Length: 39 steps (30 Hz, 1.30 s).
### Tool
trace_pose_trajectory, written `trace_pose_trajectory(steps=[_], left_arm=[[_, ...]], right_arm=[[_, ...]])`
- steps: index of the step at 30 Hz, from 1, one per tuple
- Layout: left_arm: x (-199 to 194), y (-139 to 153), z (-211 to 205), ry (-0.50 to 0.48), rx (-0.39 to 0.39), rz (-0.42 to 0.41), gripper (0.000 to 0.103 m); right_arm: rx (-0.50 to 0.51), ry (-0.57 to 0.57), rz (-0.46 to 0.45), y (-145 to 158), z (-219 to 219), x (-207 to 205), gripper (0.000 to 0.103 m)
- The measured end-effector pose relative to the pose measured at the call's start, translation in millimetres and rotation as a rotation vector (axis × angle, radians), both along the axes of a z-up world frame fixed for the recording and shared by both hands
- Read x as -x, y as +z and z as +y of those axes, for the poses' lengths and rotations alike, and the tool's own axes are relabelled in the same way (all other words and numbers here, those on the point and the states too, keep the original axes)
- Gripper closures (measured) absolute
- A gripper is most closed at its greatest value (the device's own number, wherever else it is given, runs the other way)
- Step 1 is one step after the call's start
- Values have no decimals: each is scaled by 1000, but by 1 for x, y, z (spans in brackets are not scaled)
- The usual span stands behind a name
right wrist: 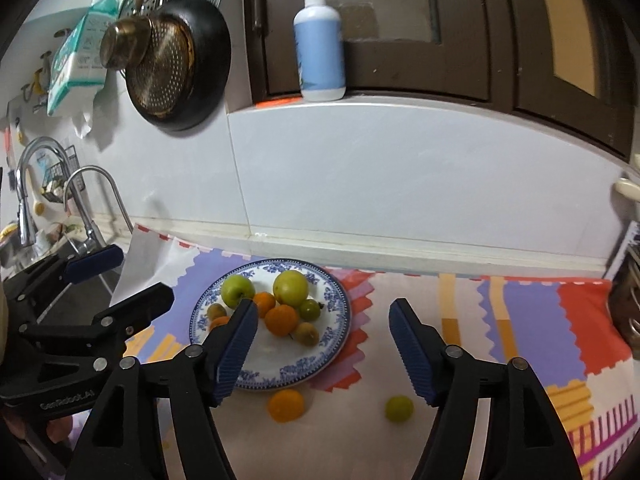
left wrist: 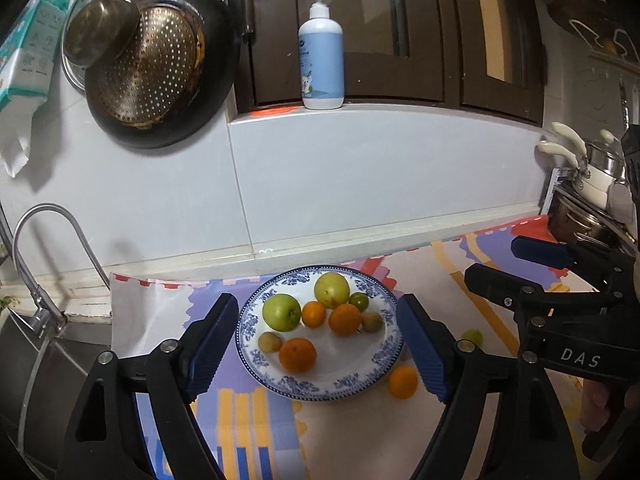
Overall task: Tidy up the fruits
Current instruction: 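Lift both grippers away from the plate back over the fruits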
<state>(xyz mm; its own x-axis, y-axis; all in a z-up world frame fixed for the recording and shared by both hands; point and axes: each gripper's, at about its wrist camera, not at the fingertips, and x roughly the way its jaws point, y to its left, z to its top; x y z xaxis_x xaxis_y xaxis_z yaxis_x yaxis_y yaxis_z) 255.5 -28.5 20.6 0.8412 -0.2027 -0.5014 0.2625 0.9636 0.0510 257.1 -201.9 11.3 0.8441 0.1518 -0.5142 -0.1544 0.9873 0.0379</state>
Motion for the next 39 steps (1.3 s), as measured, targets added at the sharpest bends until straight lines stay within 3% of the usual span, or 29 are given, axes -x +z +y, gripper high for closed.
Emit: trace_pose_trajectory(steps=[11,25,39], left_arm=[[32,-1,-12,14,0,7,10],[55,-15,-34,39,7,26,7],[55,-49,-56,12,-21,38,8]], right_arm=[[1,-55,-31,2,-19,39,19],[24,-91,-18,-9,-49,62,18],[62,-58,21,-42,-69,59,18]])
